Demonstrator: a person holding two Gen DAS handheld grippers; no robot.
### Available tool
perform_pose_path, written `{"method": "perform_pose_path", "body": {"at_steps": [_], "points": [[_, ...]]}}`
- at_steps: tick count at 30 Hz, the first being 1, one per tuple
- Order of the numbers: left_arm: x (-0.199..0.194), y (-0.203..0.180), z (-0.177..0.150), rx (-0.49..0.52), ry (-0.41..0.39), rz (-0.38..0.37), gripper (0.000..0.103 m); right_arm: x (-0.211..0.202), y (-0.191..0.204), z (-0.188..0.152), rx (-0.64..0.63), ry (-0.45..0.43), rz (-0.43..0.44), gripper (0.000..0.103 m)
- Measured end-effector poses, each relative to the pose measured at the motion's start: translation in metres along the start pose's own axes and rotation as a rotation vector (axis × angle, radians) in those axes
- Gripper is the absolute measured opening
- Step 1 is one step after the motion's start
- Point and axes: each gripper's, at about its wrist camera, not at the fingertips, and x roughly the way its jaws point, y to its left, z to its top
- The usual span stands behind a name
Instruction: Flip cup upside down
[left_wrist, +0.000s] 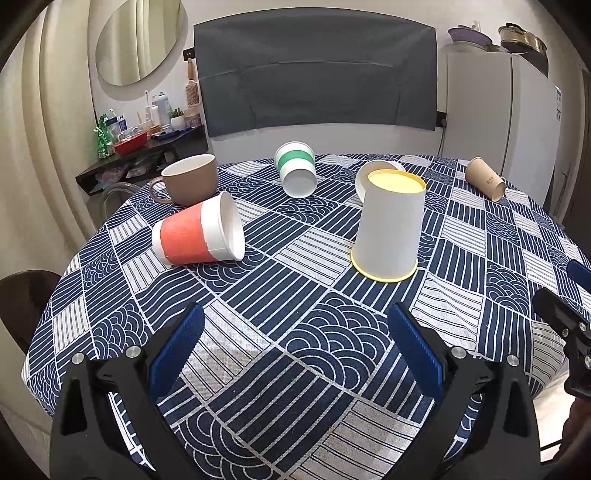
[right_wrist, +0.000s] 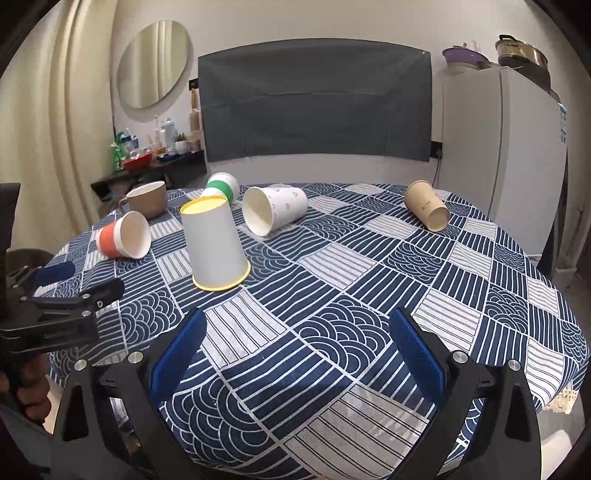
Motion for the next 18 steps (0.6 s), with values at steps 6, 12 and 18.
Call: {"method": "perform_pose_path", "body": {"at_steps": [6,12,18], "points": [[-0.0001,-0.003,0.0001,0.014,0.003,0.006,0.097,-0.0015,-0.0006,-0.0001,-0.002,0.0,-0.003,0.095],[0.0027,-0.0015,-0.0009,0.004,0.018,0.006,0.097,-0.0011,0.0004,-0.0009,-0.01,0.006,0.002,0.095],[0.004,-0.0009,-0.0015,0.003,0.025,0.004,0.097,-0.0008,0.0004,-0.0011,-0.01,0.01,0.004,0.095]]}}
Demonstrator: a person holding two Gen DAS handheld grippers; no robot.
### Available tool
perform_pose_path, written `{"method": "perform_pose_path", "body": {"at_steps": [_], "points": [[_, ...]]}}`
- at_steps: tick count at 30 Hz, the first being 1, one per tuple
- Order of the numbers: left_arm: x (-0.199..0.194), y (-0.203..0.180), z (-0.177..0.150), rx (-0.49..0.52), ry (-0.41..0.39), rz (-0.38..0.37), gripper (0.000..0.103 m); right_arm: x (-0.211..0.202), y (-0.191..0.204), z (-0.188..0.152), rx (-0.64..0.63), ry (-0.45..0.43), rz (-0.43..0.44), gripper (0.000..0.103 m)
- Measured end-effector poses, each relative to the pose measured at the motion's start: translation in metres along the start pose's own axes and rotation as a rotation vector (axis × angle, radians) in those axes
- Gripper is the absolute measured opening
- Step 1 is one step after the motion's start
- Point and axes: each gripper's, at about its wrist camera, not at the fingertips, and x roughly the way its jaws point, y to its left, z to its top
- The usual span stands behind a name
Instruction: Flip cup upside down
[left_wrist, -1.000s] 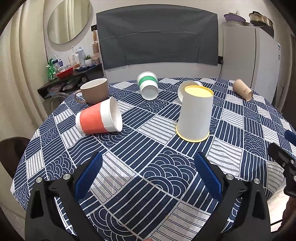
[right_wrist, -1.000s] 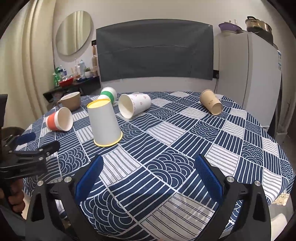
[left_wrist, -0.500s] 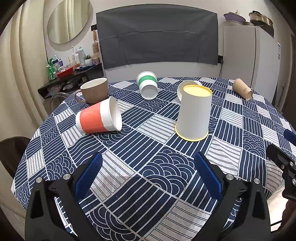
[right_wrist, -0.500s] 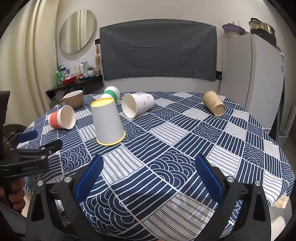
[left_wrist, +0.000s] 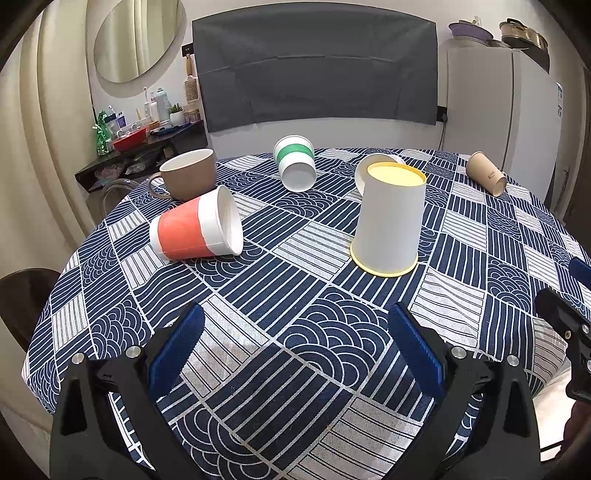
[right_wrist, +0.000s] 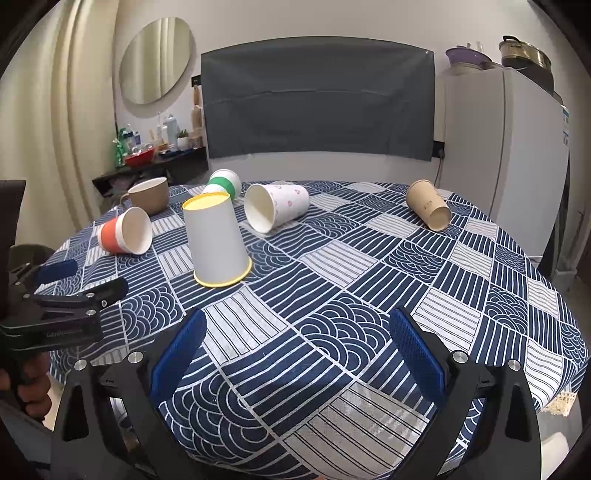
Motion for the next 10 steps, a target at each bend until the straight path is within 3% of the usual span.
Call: {"method": "perform_pose_path", "body": {"at_steps": [10], "points": [[0.0033,0.0051,-0.0009,-0.029,0.013,-0.028,0.097,0.001,0.0018,0.0003,-0.006,0.004,0.0,0.095]]}}
